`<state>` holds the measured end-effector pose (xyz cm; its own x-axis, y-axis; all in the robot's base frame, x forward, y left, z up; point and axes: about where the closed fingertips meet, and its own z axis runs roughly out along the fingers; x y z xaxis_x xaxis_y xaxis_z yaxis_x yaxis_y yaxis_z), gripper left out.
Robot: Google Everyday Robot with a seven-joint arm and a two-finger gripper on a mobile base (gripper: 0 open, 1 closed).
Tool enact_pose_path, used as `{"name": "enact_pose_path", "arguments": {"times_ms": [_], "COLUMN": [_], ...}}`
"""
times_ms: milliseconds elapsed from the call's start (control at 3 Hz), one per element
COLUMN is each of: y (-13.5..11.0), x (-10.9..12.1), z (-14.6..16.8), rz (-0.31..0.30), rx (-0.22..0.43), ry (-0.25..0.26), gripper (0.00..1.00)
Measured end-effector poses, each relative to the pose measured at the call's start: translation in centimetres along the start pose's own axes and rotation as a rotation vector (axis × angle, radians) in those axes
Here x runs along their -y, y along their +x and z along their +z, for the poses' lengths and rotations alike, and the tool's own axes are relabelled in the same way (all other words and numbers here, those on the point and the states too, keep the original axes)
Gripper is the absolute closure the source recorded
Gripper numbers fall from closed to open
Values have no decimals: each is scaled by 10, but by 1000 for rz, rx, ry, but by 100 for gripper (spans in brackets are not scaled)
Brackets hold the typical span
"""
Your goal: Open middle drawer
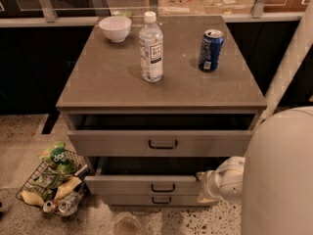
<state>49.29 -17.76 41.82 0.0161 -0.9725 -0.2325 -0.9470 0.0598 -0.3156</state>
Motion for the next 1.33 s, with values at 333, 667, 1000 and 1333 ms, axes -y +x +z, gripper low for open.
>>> {"name": "enact_pose_path", "arguments": {"times_ms": [333,667,1000,1333], "y": [-1,-1,0,-1], "x": [0,0,7,24], "z": [0,0,-4,-16], "rz": [-1,-1,-5,-31], "rx": [1,1,-9,-36], "ry": [-1,-1,11,38], "gripper": [0,0,0,0]}}
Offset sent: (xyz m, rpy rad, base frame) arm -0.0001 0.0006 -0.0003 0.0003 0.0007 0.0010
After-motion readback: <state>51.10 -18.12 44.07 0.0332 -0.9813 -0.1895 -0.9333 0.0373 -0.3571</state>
